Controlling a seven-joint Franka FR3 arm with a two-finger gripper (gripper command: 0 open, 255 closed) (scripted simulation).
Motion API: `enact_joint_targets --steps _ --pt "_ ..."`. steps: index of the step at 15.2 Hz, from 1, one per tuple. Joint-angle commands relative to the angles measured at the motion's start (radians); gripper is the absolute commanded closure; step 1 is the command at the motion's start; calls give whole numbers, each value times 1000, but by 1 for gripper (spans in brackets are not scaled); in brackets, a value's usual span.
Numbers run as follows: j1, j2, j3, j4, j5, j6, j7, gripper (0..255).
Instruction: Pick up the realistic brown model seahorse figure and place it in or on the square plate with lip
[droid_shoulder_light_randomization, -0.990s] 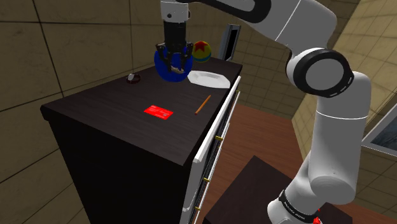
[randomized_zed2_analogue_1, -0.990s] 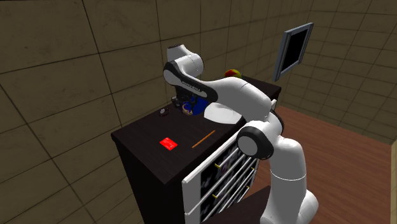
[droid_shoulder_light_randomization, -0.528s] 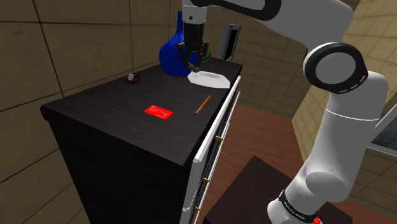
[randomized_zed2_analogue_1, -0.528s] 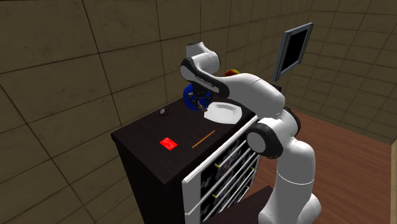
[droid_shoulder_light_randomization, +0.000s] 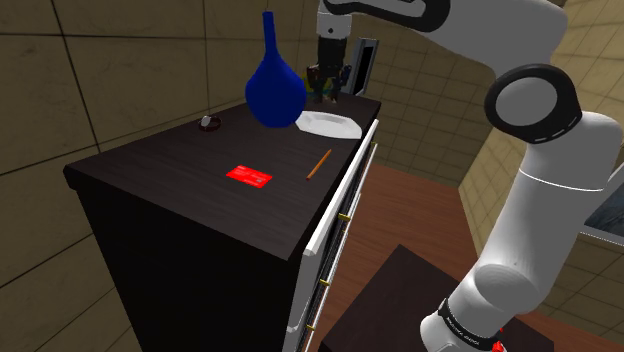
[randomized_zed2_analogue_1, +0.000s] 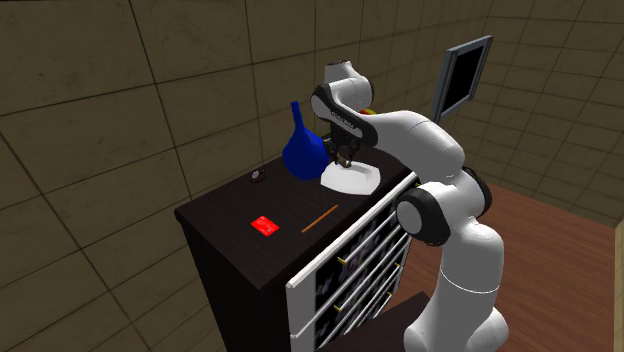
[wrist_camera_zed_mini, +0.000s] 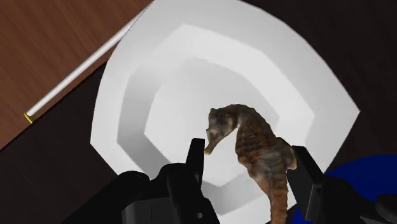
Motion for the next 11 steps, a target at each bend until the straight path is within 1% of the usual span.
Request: enact_joint_targets --steps 1,2,11 --pt "-33 -11 -20 -20 4 15 -51 255" --pt "-50 -9 -31 -16 5 17 -80 255" --pt "-58 -60 -34 -209 14 160 -69 255"
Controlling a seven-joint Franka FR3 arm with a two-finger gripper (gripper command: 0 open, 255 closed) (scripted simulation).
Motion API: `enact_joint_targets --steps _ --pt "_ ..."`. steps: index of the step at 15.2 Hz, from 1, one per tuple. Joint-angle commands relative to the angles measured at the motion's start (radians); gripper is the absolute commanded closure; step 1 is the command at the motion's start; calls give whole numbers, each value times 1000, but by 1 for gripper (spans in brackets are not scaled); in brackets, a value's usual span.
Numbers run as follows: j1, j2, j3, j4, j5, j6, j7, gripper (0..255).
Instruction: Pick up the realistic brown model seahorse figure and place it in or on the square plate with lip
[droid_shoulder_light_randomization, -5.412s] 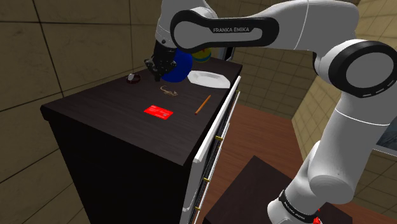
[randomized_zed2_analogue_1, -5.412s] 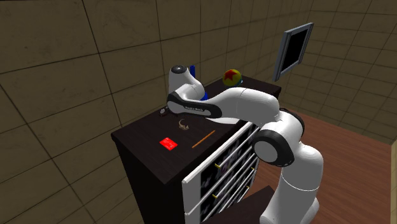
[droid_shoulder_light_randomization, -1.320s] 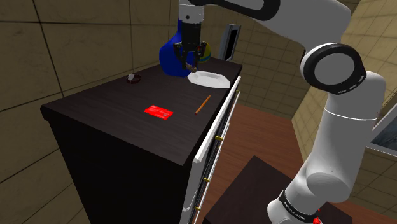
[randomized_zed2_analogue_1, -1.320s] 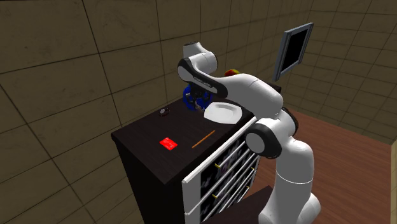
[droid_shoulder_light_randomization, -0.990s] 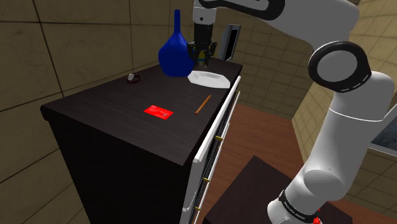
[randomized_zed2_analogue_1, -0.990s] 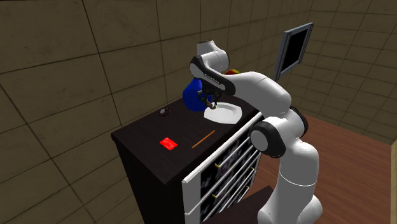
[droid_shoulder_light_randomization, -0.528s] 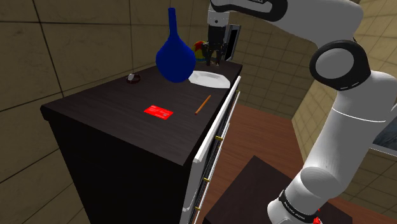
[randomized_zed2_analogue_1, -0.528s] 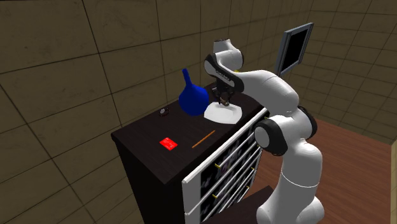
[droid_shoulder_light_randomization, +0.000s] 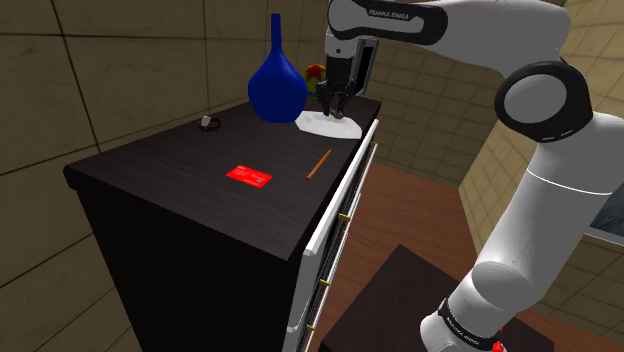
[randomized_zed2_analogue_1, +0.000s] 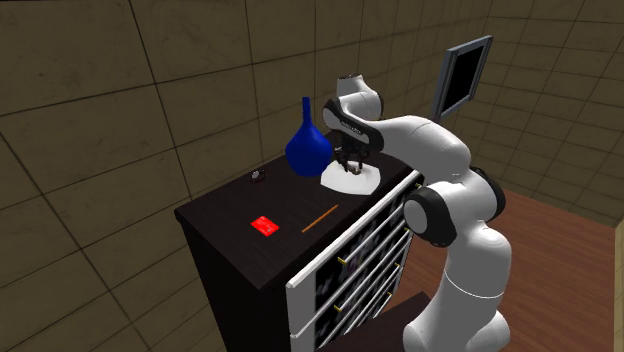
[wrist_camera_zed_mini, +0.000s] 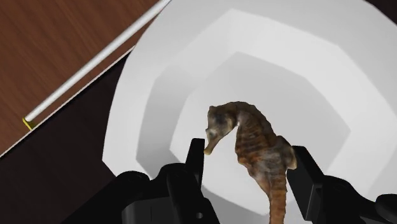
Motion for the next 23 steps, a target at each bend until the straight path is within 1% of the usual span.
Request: enact_joint_targets --steps 1,6,14,15,20,23 --pt "-2 -10 -1 -40 1 30 1 255" --pt "-4 -24 -2 -123 3 100 8 255" --pt "-4 -24 -2 -123 3 100 8 255" --pt "-4 -24 -2 -123 3 100 8 0" --pt "-4 -24 -2 -123 3 100 8 0" --pt "5 4 3 15 -1 -11 6 0"
